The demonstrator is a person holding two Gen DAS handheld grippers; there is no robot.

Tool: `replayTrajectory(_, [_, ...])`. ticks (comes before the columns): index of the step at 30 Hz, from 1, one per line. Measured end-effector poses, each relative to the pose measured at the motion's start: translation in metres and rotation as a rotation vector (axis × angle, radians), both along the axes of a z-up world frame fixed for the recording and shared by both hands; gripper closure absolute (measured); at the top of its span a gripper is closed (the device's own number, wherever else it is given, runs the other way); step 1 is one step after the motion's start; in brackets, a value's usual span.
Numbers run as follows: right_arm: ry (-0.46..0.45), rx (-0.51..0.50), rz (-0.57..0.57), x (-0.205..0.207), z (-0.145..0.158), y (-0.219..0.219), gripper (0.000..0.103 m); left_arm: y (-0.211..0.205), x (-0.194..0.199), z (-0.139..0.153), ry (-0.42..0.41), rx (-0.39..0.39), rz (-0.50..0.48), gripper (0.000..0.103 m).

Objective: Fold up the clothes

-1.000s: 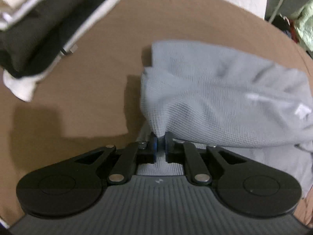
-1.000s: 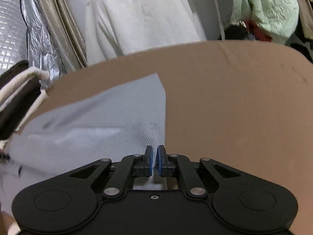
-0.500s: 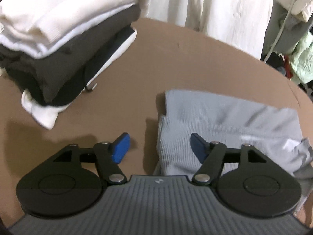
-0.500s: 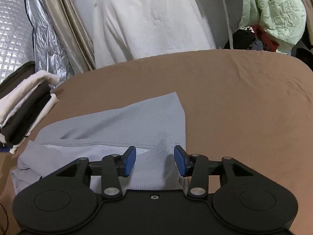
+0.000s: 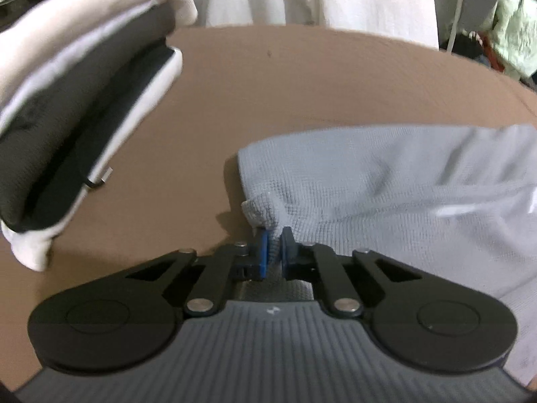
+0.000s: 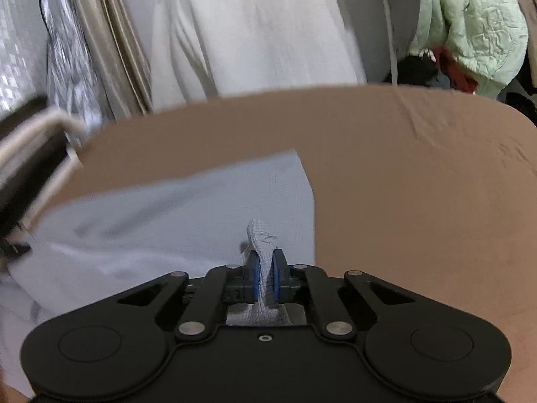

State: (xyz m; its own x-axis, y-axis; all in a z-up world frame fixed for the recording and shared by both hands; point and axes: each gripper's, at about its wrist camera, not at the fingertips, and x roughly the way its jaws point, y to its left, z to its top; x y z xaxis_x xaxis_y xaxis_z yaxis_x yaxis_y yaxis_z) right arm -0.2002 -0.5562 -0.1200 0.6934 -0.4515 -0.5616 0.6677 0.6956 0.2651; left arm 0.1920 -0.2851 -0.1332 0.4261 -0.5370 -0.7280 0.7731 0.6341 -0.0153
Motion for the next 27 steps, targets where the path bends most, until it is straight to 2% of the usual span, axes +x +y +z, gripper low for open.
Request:
replayTrajectory(4, [-0.113,0.011,0.0,-0.032,0.028,0.016,0.094,0.053,-0.005,0.03,0.125,-0.117,0.048,0.096])
replayTrajectory(5, [-0.114,0.006,0.01,-0.039,0.031,0.023,0.094,0.064,-0.01,0.033,0.162,-0.118,0.041,0.096])
replayTrajectory(7, [-0.087,-0.005,0.037,-0.053,0.031,0.036,0.094,0.076,-0.025,0.027,0.172,-0.056,0.016,0.096])
replayTrajectory(9, [-0.045,0.018,0.039,-0.064,0.016,0.044,0.094,0.087,-0.044,0.016,0.183,0.004,-0.005,0.096])
replayTrajectory(12, [-0.012,0.131,-0.007,-0.083,-0.019,0.05,0.094,0.1,-0.064,0.007,0.182,0.076,-0.018,0.096])
replayTrajectory(14, [-0.052,0.213,-0.041,-0.097,-0.036,0.054,0.094,0.105,-0.064,0.012,0.186,0.055,-0.008,0.096])
replayTrajectory(16, [-0.084,0.254,-0.058,-0.104,-0.039,0.052,0.093,0.11,-0.063,0.019,0.194,0.024,0.002,0.095])
replayTrajectory(17, [-0.091,0.275,-0.064,-0.107,-0.038,0.05,0.089,0.114,-0.063,0.021,0.202,0.009,0.009,0.093])
replayTrajectory(22, [-0.149,0.31,-0.081,-0.117,-0.029,0.058,0.086,0.128,-0.058,0.018,0.288,-0.025,0.063,0.093])
replayTrajectory(23, [-0.152,0.31,-0.081,-0.116,-0.028,0.06,0.08,0.129,-0.056,0.018,0.295,-0.036,0.072,0.092])
replayTrajectory(24, [-0.151,0.308,-0.08,-0.115,-0.027,0.061,0.074,0.129,-0.056,0.02,0.282,-0.046,0.078,0.088])
replayTrajectory(25, [-0.151,0.307,-0.079,-0.113,-0.027,0.062,0.073,0.128,-0.056,0.022,0.261,-0.056,0.084,0.085])
replayTrajectory(27, [-0.149,0.304,-0.078,-0.11,-0.025,0.064,0.07,0.126,-0.057,0.028,0.218,-0.077,0.096,0.072])
